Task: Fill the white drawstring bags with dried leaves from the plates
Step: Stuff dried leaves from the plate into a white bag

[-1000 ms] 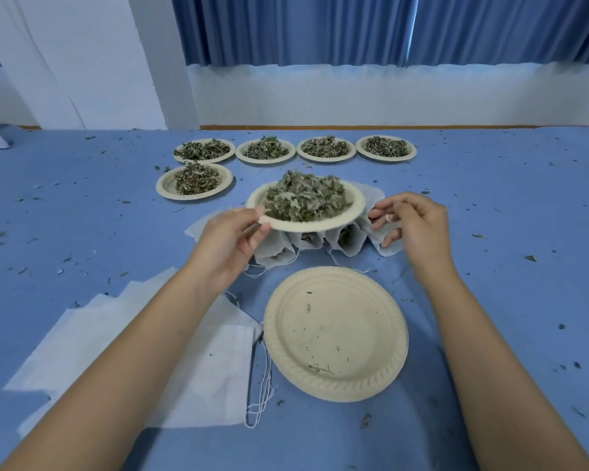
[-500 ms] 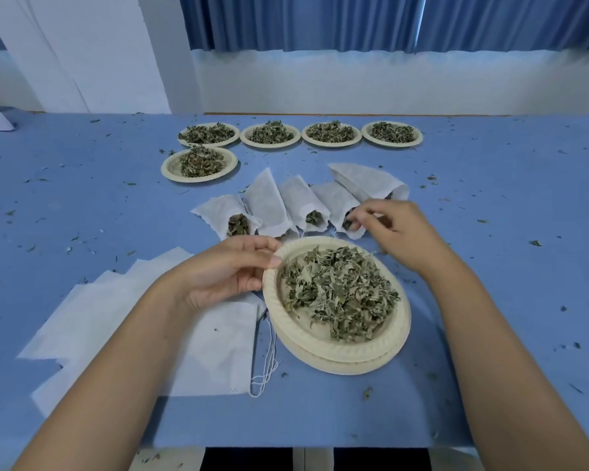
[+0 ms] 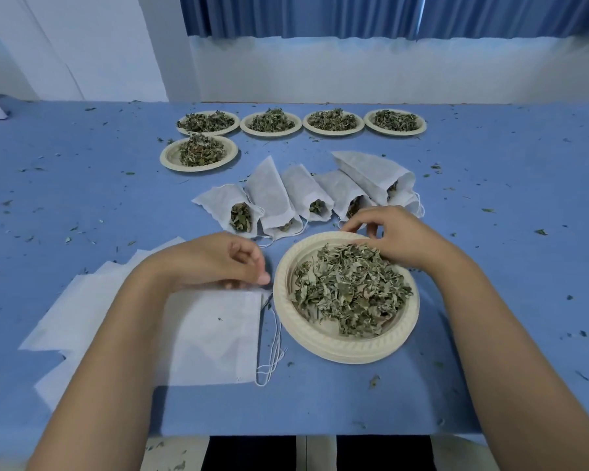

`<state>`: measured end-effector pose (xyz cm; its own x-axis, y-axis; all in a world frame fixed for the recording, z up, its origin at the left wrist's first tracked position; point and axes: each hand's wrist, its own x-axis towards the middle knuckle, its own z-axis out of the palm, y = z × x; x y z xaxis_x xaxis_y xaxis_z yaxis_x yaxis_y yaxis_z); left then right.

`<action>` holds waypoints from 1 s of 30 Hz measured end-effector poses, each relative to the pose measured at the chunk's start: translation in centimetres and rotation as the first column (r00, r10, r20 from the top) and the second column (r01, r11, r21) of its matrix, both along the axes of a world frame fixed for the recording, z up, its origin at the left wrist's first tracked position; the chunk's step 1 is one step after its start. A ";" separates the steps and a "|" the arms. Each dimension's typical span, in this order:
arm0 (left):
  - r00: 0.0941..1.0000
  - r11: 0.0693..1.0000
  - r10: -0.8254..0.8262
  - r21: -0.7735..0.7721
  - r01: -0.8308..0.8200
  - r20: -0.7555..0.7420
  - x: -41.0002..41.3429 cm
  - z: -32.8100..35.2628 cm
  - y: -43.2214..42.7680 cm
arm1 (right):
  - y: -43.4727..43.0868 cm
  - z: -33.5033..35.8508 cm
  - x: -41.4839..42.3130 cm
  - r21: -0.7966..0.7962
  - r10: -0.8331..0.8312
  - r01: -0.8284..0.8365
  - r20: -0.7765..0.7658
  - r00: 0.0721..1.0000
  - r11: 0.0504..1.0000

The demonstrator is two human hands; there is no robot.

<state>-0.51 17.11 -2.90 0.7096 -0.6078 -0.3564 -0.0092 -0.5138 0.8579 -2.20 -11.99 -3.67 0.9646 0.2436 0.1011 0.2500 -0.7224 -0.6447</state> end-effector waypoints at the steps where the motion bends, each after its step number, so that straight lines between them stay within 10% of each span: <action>1: 0.996 0.996 -0.086 0.009 0.087 -0.027 0.1 0.1 0.5 | 0.0 0.0 0.1 -0.022 -0.005 0.004 -0.019 1.000 1.000; 13: 0.967 0.963 -0.255 0.097 0.252 0.019 -0.3 0.9 0.9 | 0.4 0.0 0.2 -0.007 -0.020 0.020 -0.003 1.000 1.000; 17: 0.964 0.983 -0.036 -0.163 0.081 0.263 -1.5 5.6 0.7 | 1.4 1.3 -0.6 0.327 -0.102 0.030 0.206 0.973 0.945; 23: 0.517 0.982 0.051 -0.137 0.128 0.854 -2.1 9.7 -5.5 | 4.5 1.9 -2.6 0.660 0.228 -0.243 0.111 0.967 0.711; 27: 0.275 0.987 0.103 -0.133 0.092 0.956 -1.5 6.5 -9.1 | 5.0 1.7 -2.5 0.767 0.143 -0.191 0.131 0.981 0.613; 30: 0.185 0.901 0.432 -0.417 -0.120 0.882 -1.1 3.7 -9.5 | 4.4 1.7 -2.0 0.837 -0.007 -0.073 0.091 0.996 0.543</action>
<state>-1.63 7.64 0.77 0.5518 -0.2308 0.8014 -0.7770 -0.4913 0.3935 -4.19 -7.56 -1.99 0.9372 0.0406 0.3465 0.3374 0.1477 -0.9297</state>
